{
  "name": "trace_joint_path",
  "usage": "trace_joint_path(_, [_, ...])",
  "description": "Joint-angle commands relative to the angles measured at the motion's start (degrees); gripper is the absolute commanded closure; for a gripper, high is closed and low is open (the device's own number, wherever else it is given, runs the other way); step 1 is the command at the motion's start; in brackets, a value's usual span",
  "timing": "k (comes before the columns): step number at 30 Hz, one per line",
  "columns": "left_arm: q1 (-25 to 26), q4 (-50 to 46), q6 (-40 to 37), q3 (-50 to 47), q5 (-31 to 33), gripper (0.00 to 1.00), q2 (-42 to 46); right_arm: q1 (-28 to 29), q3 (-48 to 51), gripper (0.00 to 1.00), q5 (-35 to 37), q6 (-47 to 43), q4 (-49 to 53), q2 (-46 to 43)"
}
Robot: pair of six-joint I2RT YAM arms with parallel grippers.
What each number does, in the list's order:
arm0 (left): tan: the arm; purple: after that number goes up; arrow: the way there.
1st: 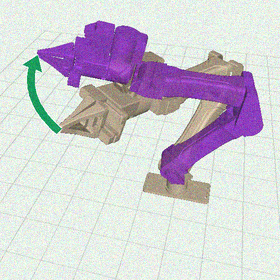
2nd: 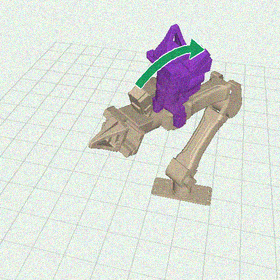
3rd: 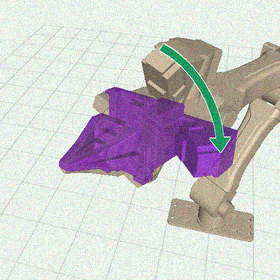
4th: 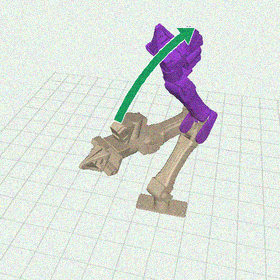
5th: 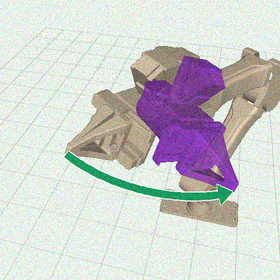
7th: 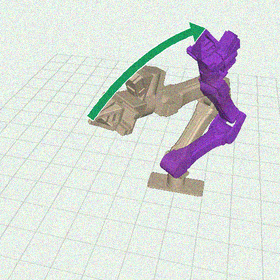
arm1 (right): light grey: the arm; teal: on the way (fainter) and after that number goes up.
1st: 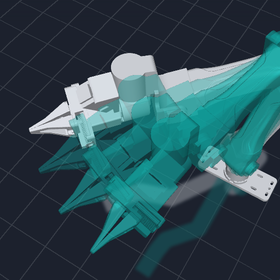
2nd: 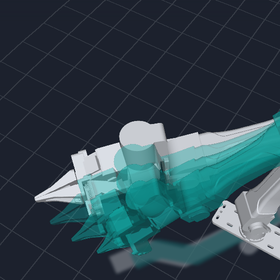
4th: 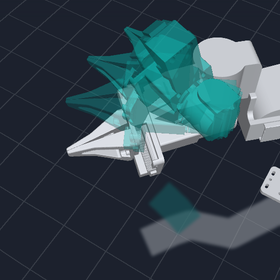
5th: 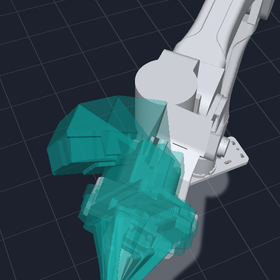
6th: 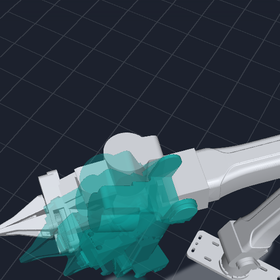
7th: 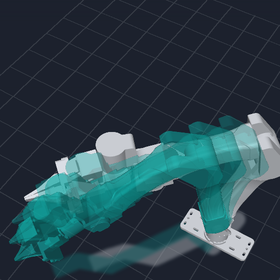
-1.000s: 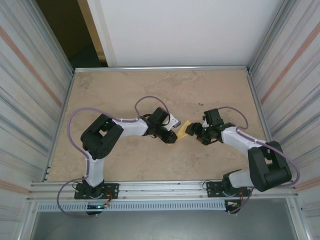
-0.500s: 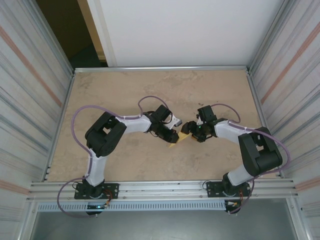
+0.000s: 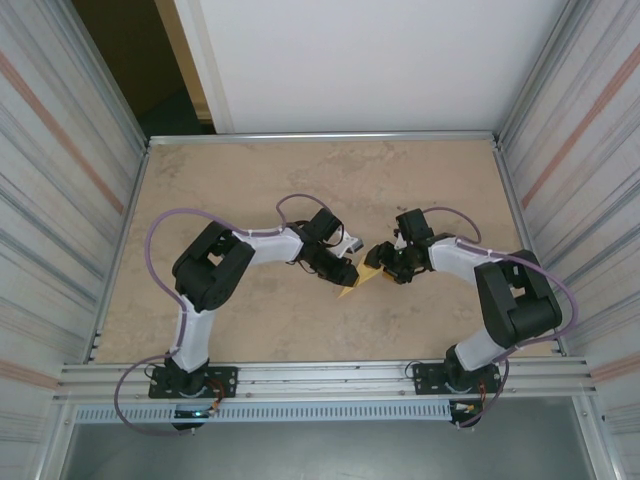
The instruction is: Fold a paper plane with a square sheet of paper (pick it up from the middle)
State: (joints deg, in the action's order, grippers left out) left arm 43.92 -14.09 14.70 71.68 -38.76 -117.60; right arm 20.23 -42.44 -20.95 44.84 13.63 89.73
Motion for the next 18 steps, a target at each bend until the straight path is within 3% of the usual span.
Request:
trace_joint_path(1, [-0.22, -4.11, 1.10, 0.55, -0.66, 0.79, -1.99, 0.47, -0.30, 0.45, 5.85, -1.17, 1.70, 4.24])
trace_joint_path(11, [-0.40, -1.33, 2.57, -0.21, -0.46, 0.70, 3.95, 1.49, -2.19, 0.47, 8.74, -0.72, 4.75, 7.15])
trace_joint_path(18, [-0.33, 0.14, 2.83, -3.44, 3.09, 0.67, 7.45, 1.68, -2.83, 0.47, 8.74, -0.38, 4.87, 7.93])
